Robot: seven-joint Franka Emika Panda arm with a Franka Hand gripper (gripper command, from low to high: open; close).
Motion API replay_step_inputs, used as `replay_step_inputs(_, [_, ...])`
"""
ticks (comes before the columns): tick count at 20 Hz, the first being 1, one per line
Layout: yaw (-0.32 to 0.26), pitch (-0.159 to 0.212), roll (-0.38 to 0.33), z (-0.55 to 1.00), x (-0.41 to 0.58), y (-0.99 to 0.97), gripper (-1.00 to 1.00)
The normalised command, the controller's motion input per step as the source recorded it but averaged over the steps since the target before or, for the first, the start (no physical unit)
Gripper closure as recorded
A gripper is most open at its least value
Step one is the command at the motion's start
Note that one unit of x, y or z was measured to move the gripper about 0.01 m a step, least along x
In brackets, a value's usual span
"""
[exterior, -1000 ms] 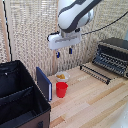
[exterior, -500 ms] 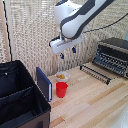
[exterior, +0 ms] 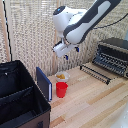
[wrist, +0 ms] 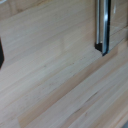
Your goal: Gently stretch your hand towards the oven tray's handle, obtaining a firm grip, and draw it cautiously out of the oven. Transition your grip to the hot dog bowl, gingerly seizing the edge, and elevate it from the surface. Hover the bowl over the tray, delicately lower it, and temper your grip, establishing the bowl's equilibrium.
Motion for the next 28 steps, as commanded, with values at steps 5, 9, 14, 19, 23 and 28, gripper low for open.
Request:
replay_step_inputs(5, [0.131, 0.029, -0.327, -0.05, 0.11, -0.15, -1.0])
replay_step_inputs(9, [0.109, 0.005, -0.322, -0.03, 0.136, -0.2, -1.0])
replay_step_inputs(14, [0.068, 0.0, -0.299, 0.0, 0.226, -0.32, -1.0])
replay_step_inputs(19, [0.037, 0.0, -0.258, 0.0, 0.295, -0.41, -1.0])
replay_step_inputs(23, [0.013, 0.003, -0.191, 0.0, 0.272, -0.55, -1.0])
replay_step_inputs(28, [0.003, 0.013, -0.099, -0.04, 0.242, -0.6, -1.0])
